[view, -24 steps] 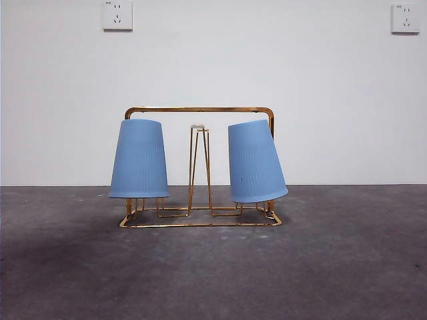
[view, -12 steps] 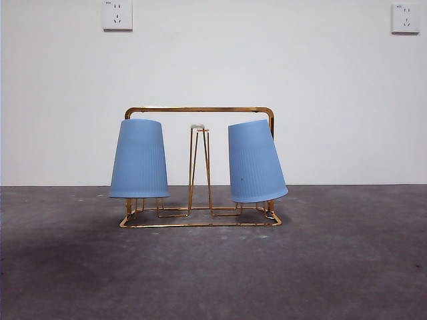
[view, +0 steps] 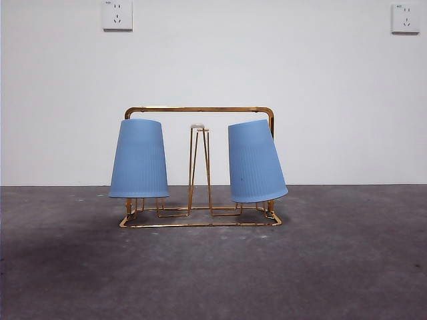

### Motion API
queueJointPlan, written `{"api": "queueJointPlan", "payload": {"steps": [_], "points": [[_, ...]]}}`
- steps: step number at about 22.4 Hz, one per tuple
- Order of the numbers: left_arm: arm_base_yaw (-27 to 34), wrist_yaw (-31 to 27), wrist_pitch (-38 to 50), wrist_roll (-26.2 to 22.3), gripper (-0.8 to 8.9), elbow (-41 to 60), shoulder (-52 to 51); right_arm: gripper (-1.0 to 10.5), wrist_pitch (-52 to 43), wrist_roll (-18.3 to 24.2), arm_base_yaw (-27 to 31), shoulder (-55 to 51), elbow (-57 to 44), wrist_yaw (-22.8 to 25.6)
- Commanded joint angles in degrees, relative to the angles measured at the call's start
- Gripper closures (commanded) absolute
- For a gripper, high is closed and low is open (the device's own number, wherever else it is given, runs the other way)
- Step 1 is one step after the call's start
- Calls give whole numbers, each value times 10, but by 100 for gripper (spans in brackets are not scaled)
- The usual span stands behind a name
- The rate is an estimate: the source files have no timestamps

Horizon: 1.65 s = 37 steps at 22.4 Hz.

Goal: Pick up cup 1,put cup 1 in the cup rack,pick up cup 2,put cup 2 in the cup rack

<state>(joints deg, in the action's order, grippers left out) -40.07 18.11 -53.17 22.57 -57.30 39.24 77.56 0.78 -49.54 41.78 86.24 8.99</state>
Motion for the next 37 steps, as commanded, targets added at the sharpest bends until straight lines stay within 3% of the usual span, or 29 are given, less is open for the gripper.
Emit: {"api": "queueJointPlan", "payload": {"steps": [1,13,16,21,24,26,27,29,33,37], "points": [[-2,-1,2,-3,817,1,0,945,13,-6,0,1,-3,1],[-2,-2,7,-10,817,1,7,945,13,-6,0,1,-3,1],[-1,-51,29,-35,817,1,14,945,13,-6,0,1,-3,1],[-1,-220,138,-136,817,1,25,945,13,-6,0,1,-3,1],[3,-273,207,-209,817,2,38,945,13,-6,0,1,-3,1],[39,-303,258,-292,817,2,33,945,13,-6,0,1,-3,1],[72,-289,283,-336,817,3,29,945,13,-6,0,1,-3,1],[129,-232,315,-374,817,7,23,945,13,-6,0,1,-3,1],[248,-108,355,-389,817,33,-7,945,13,-6,0,1,-3,1],[337,-89,381,-393,817,85,-45,945,13,-6,0,1,-3,1]]}}
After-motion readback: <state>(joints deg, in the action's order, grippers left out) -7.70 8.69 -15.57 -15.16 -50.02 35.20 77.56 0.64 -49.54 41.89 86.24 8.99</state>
